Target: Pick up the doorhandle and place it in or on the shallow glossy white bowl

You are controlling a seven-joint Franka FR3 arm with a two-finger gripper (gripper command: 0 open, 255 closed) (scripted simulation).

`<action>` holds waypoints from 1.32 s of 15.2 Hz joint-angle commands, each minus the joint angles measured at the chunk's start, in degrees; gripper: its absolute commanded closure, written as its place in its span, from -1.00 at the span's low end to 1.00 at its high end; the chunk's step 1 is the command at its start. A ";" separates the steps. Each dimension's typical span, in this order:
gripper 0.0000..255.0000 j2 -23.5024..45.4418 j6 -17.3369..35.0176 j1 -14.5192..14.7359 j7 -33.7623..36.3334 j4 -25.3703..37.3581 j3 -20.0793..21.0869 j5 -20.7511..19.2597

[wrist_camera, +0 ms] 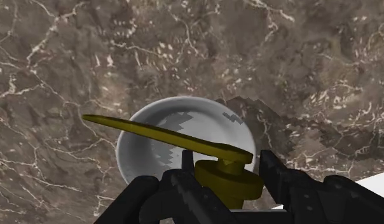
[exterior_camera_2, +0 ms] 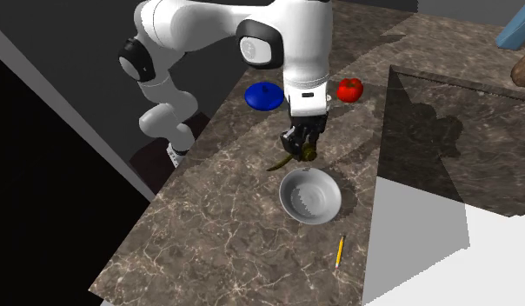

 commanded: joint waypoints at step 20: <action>1.00 11.81 7.08 0.27 0.78 4.44 0.12 -2.43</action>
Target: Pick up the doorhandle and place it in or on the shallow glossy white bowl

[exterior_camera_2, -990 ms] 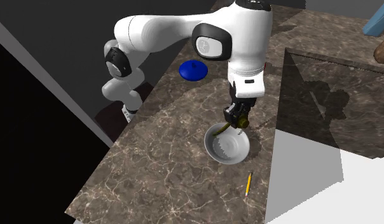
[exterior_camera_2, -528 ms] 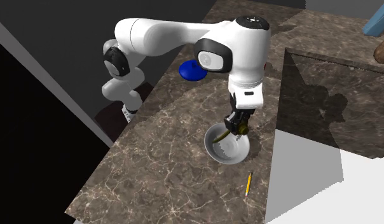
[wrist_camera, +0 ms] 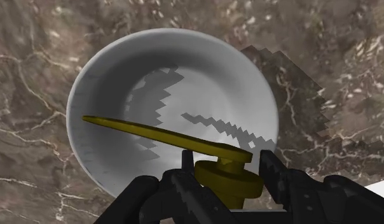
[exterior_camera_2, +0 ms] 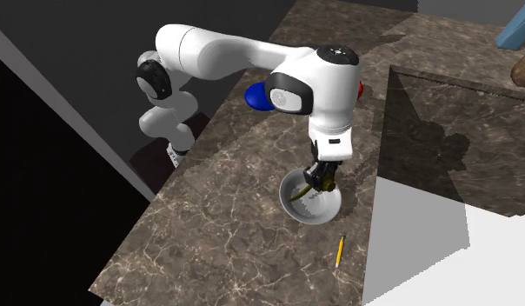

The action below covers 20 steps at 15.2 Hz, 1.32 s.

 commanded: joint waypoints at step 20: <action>-1.00 1.06 -7.47 0.85 -0.11 8.51 0.27 -0.36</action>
